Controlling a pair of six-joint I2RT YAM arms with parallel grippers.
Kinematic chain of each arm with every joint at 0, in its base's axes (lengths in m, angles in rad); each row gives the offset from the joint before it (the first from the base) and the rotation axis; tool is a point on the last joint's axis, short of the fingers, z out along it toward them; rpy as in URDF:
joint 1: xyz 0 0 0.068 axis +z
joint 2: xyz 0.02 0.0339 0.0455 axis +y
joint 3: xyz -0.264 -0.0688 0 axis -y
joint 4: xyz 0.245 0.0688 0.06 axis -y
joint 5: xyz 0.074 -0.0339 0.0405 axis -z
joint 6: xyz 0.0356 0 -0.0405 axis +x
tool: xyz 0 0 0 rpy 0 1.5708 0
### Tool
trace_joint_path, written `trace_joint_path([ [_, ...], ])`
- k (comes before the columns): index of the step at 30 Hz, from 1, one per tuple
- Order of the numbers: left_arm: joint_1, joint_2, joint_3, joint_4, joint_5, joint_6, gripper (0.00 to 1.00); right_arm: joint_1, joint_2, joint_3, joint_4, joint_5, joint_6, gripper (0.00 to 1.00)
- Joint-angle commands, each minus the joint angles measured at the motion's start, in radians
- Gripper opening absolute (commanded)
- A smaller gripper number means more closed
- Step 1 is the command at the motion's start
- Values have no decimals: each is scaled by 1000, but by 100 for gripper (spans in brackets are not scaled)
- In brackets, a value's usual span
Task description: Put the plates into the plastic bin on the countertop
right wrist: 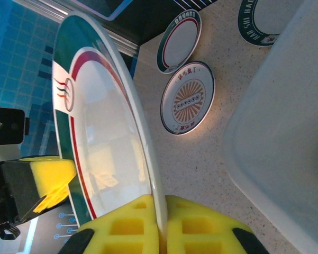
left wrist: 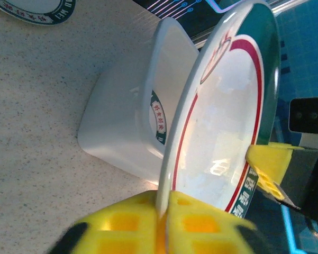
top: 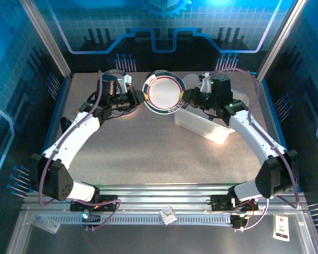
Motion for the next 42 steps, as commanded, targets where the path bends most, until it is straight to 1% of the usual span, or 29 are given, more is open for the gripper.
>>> trace_joint_path([
  [1, -11, -44, 18, 5, 0, 4, 24, 15, -56, -23, 3, 36, -5, 6],
  [7, -11, -67, -4, 1, -27, 4, 59, 0, -106, -42, -9, 67, -4, 2],
  [9, -11, -77, -2, -6, -44, 10, 68, -11, -120, -45, -13, 69, -3, 2],
  [13, -8, -94, 7, -34, -84, 28, 79, -43, -151, -50, -36, 69, -8, 2],
  [17, 9, -108, 4, -47, -102, 33, 86, -89, -177, -64, -49, 58, -4, 1],
  [18, 17, -112, 3, -51, -106, 32, 94, -104, -184, -68, -55, 54, -3, 1],
  [23, 71, -130, -13, -67, -108, 32, 97, -179, -206, -61, -102, 40, -21, 1],
  [32, 168, -139, -84, -69, -97, 39, 97, -301, -182, -53, -146, 26, -43, 1],
  [42, 181, -59, -131, -37, -88, 45, 97, -324, -71, -33, -144, 65, -37, 1],
])
